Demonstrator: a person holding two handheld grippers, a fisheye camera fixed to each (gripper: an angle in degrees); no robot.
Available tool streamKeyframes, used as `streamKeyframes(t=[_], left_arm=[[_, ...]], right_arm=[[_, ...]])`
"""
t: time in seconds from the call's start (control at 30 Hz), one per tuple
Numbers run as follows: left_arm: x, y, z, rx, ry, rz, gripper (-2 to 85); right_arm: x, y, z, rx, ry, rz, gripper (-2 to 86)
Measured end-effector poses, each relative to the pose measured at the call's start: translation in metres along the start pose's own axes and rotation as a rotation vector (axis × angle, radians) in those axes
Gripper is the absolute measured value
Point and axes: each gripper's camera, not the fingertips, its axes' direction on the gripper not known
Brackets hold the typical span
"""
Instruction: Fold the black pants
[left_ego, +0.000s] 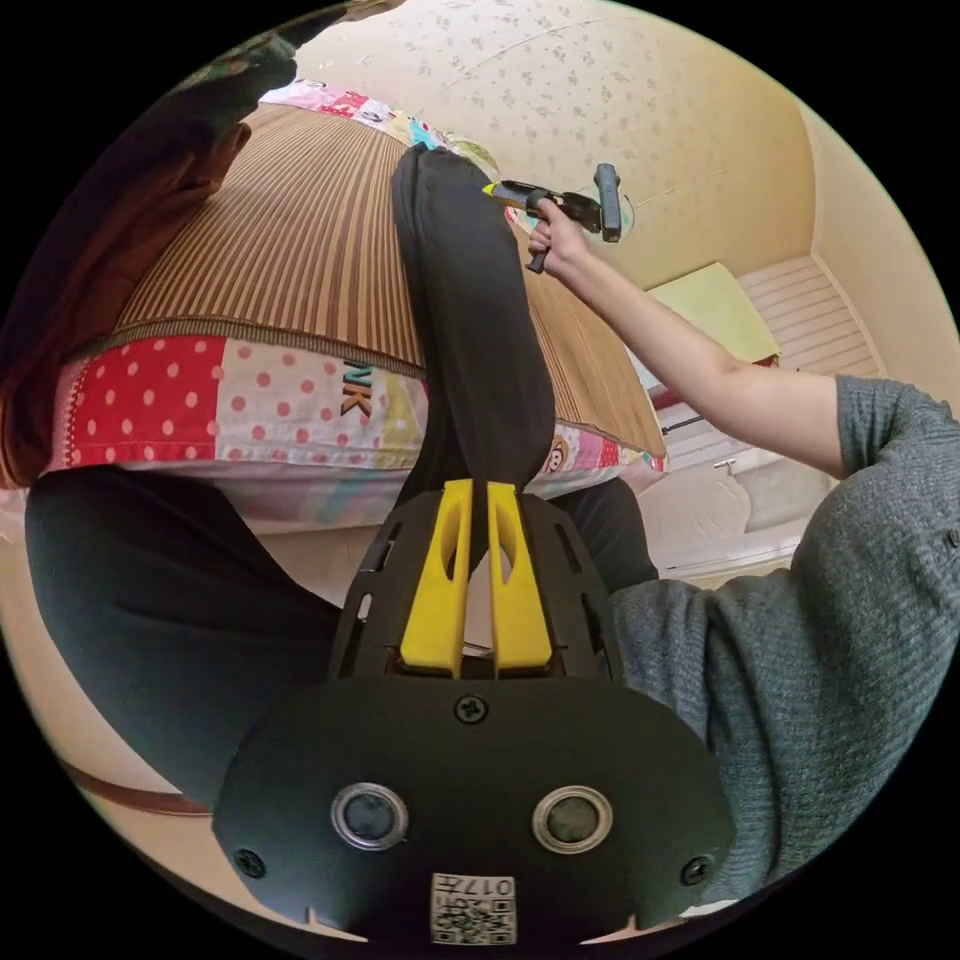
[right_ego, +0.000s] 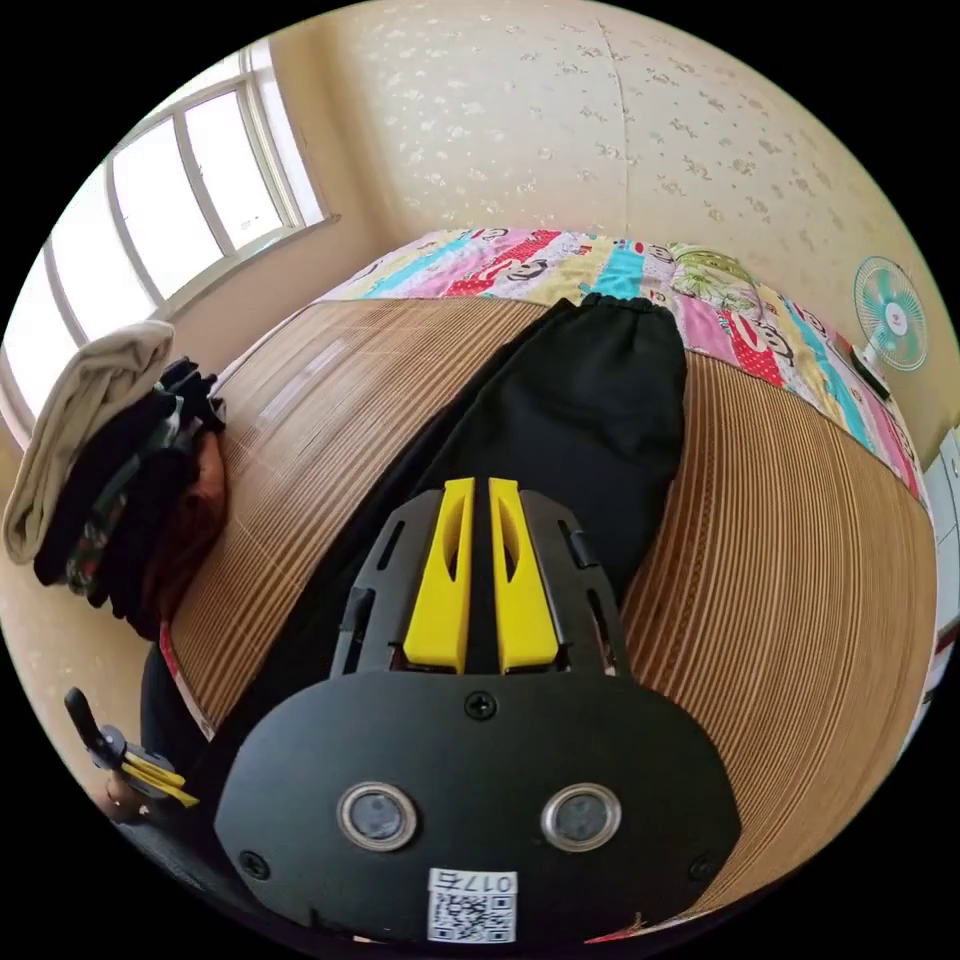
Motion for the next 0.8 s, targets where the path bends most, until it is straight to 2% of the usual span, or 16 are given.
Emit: streamKeyframes(t=[0.1, 0.17, 0.23, 0.37, 0.5, 0.57, 0.67, 0.8], left_arm=[[0.006, 0.0, -0.001, -0.014, 0.045, 0.076, 2.3], [0.013, 0.001, -0.005, -0.004, 0.114, 0.116, 1.9], [0.023, 0.001, -0.009, 0.004, 0.154, 0.159, 1.6], [0.048, 0.009, -0.012, 0.005, 0.105, 0.236, 1.0], [0.052, 0.018, -0.009, -0.013, 0.127, 0.255, 0.9], [0.051, 0.021, -0.008, -0.023, 0.142, 0.261, 0.8], [0.044, 0.023, -0.006, -0.041, 0.148, 0.251, 0.8], [0.033, 0.021, -0.003, -0.063, 0.223, 0.256, 0.6]], right_arm=[[-0.004, 0.041, -0.014, -0.035, -0.001, -0.043, 6.0], [-0.003, 0.036, -0.015, -0.063, -0.015, -0.036, 7.5], [0.001, 0.006, -0.01, -0.064, -0.093, 0.002, 9.2], [0.004, -0.056, 0.02, -0.034, -0.189, 0.121, 10.8], [0.018, -0.12, 0.084, -0.065, -0.163, 0.321, 11.8], [0.021, -0.141, 0.108, -0.083, -0.134, 0.342, 11.7], [0.02, -0.159, 0.14, -0.154, 0.042, 0.337, 9.4], [0.023, -0.149, 0.117, -0.002, 0.012, 0.442, 4.4]])
